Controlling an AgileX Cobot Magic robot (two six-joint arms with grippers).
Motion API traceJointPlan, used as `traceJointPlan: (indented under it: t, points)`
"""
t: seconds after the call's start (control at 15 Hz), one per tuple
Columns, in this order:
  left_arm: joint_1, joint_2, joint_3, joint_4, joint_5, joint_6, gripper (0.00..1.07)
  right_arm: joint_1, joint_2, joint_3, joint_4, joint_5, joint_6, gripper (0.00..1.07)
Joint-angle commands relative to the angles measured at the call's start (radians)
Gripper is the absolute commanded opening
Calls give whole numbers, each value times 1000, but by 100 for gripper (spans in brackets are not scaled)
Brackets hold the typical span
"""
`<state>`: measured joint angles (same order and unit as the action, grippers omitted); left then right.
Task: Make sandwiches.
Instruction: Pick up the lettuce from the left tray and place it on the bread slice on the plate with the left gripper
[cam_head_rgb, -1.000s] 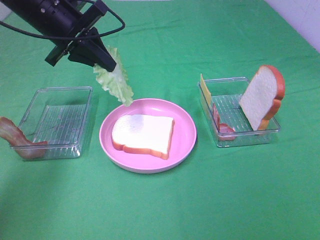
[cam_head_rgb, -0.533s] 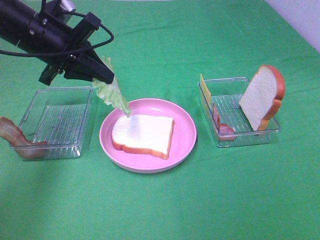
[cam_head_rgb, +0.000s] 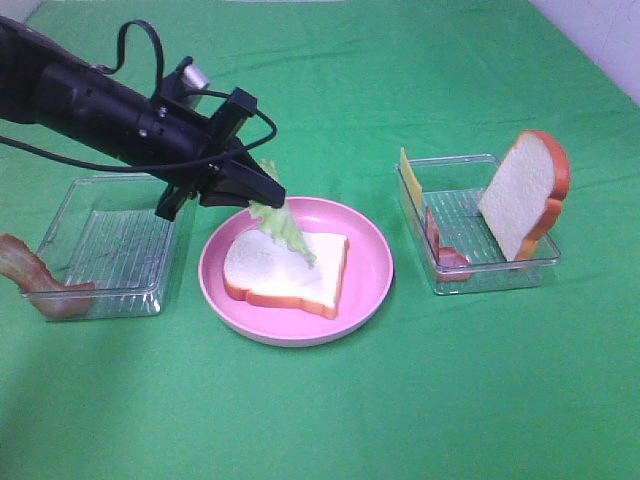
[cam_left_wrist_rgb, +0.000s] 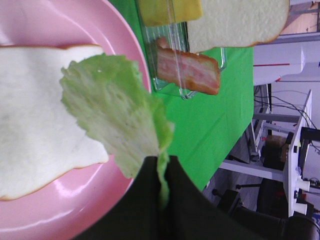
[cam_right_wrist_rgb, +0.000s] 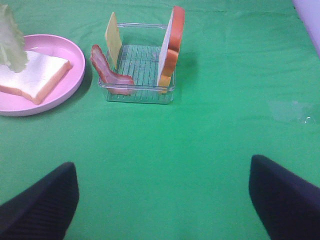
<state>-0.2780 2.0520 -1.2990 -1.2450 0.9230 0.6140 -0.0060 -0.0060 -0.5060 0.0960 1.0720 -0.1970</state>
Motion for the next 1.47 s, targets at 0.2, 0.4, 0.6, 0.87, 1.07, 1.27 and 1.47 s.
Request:
traceJointPlan:
  t: [0.2, 0.4, 0.6, 0.87, 1.07, 1.27, 1.47]
  points:
    - [-60, 38, -6, -26, -65, 78, 0, -6, -11, 1, 7, -5, -13, 87]
    - [-60, 75, -6, 77, -110, 92, 0, -6, -11, 1, 7, -5, -13, 87]
    - [-60, 75, -6, 145, -166, 91, 0, -6, -11, 1, 7, -5, -13, 87]
    - [-60, 75, -6, 159, -207, 72, 9, -6, -11, 1, 7, -5, -13, 87]
    - [-60, 60, -6, 159, -206, 65, 62, -6, -11, 1, 7, -5, -13, 87]
    - [-58, 20, -7, 165, -208, 63, 73, -6, -11, 1, 7, -5, -13, 87]
    - [-48, -95, -8, 350, -223, -145, 73, -6, -11, 1, 7, -5, -13, 87]
